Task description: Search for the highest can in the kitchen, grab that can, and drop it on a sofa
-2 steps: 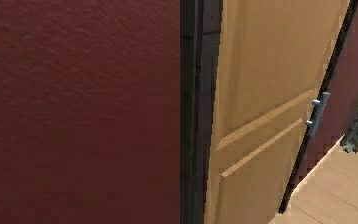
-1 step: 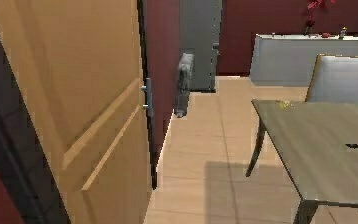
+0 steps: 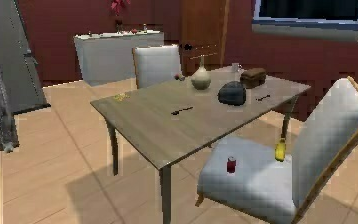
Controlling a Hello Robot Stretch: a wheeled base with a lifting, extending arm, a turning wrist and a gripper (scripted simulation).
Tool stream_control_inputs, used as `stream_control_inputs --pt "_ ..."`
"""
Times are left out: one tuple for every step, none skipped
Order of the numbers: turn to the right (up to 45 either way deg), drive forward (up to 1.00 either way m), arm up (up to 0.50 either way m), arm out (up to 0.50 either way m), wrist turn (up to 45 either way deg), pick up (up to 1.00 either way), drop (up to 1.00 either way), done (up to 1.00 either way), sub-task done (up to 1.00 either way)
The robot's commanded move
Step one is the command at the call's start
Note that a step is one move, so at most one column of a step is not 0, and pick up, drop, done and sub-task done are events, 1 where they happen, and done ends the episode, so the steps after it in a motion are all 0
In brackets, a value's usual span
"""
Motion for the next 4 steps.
stream_control_inputs --pt "45.0 0.0 0.0 0.0 0.0 0.0 0.0 0.0 0.0" --pt "3.0 0.0 0.0 0.0 0.0 0.0 0.0 0.0 0.0" --pt "0.0 0.05 0.0 0.0 0.0 0.0 0.0 0.0 0.0" --pt "-45.0 0.0 0.0 0.0 0.0 0.0 0.0 0.0 0.0"
